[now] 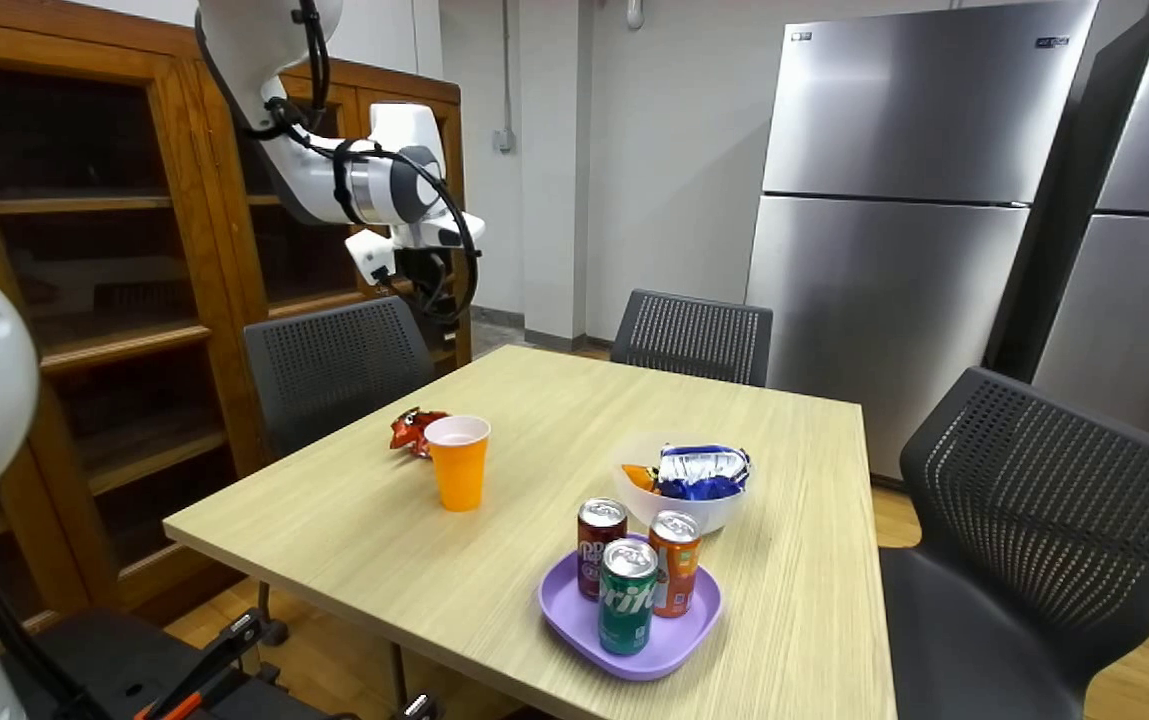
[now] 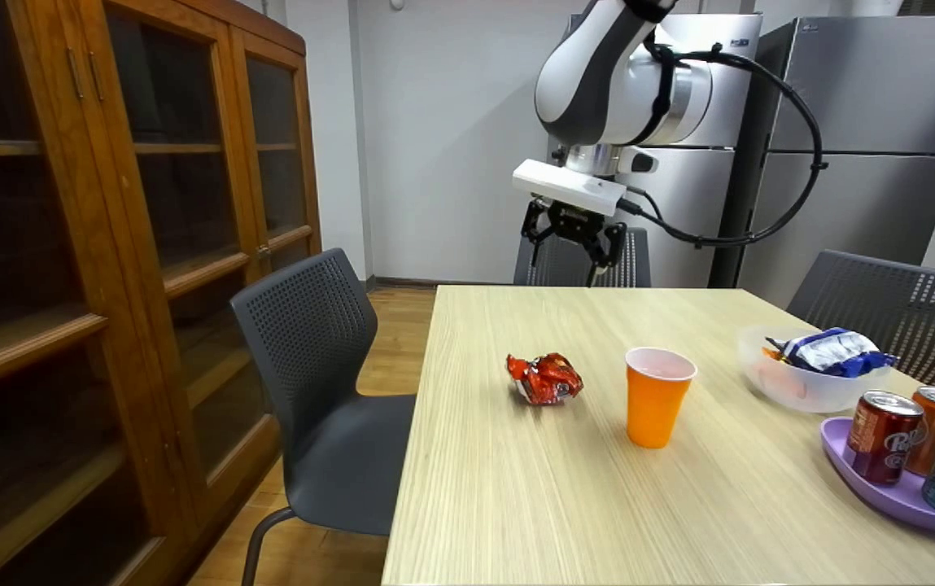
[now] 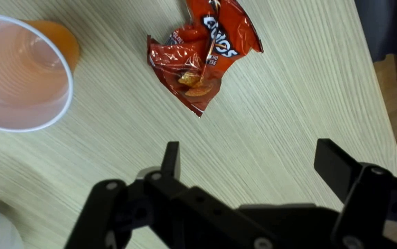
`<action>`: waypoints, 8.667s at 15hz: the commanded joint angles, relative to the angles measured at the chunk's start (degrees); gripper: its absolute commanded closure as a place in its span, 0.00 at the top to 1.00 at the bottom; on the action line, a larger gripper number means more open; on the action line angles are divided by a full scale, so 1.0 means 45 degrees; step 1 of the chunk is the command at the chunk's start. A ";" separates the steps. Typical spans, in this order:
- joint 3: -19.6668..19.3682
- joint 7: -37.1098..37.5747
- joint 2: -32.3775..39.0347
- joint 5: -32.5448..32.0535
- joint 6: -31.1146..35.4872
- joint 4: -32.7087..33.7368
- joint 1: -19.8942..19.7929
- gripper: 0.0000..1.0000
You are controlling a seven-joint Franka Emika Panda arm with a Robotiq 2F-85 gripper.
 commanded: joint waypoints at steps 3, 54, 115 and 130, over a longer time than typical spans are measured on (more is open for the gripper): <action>0.0334 -0.0180 0.0501 0.0088 -0.0878 0.0558 0.0105 1.00; 0.0229 -0.0136 0.3500 0.1874 -0.0538 0.2684 0.0003 0.00; -0.2586 -0.3096 -0.0842 0.3642 0.2639 -0.2834 -0.4432 0.00; -0.2553 -0.2673 0.1688 0.3807 0.1255 -0.0095 -0.4639 0.00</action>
